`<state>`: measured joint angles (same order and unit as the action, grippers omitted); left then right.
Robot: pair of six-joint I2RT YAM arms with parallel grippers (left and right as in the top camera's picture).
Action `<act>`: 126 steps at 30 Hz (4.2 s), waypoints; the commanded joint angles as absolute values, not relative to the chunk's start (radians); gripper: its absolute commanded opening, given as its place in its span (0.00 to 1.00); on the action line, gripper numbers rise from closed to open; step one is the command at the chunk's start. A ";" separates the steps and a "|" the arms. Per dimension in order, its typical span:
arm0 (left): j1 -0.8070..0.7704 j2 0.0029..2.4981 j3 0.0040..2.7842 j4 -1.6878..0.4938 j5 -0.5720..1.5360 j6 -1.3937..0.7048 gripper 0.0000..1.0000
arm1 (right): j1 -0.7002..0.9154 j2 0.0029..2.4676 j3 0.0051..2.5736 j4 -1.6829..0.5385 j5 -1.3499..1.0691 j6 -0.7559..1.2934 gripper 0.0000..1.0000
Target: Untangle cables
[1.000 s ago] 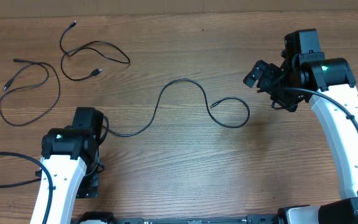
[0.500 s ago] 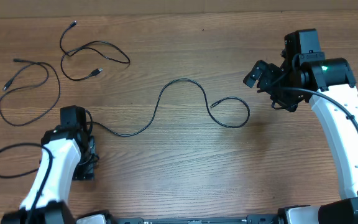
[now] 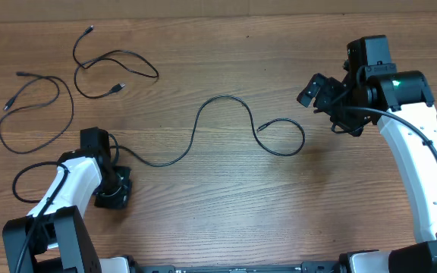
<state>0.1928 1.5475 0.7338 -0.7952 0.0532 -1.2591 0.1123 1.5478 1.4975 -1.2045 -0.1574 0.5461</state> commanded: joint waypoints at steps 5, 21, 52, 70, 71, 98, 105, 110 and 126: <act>0.196 1.559 0.730 -0.646 0.363 -0.994 0.05 | 0.117 1.551 1.498 -1.201 -0.159 0.543 1.00; 0.197 1.413 0.808 -0.618 0.421 -0.667 0.04 | 0.119 1.563 1.490 -1.135 -0.170 0.543 1.00; 0.196 1.189 0.951 -0.624 1.029 -0.303 0.04 | 0.194 1.875 1.237 -0.847 0.224 0.418 0.94; 0.196 1.189 0.951 -0.686 0.753 -0.395 0.04 | 0.250 1.875 0.942 -0.559 -0.421 0.436 0.04; 0.196 1.189 0.951 -0.696 0.694 -0.425 0.04 | 0.294 1.875 0.942 -0.522 -0.489 0.437 0.04; 0.894 1.186 1.449 -1.250 0.279 -0.469 0.04 | 0.867 1.875 1.103 -0.086 -0.536 0.685 0.04; 0.931 1.187 1.455 -1.349 0.206 -0.510 0.04 | 0.731 1.874 1.266 -0.466 -0.429 0.593 0.07; 0.931 1.188 1.470 -1.347 -0.047 -0.643 0.05 | 0.608 1.874 1.327 -0.640 -0.406 0.514 0.08; 0.373 1.224 1.348 -1.159 0.535 -0.156 0.04 | 0.358 1.874 1.327 -0.882 -0.334 0.515 0.04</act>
<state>0.5060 1.2243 1.4181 -1.2316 0.5148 -0.2127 0.3672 1.8751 1.3090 -0.8715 -0.3496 0.5205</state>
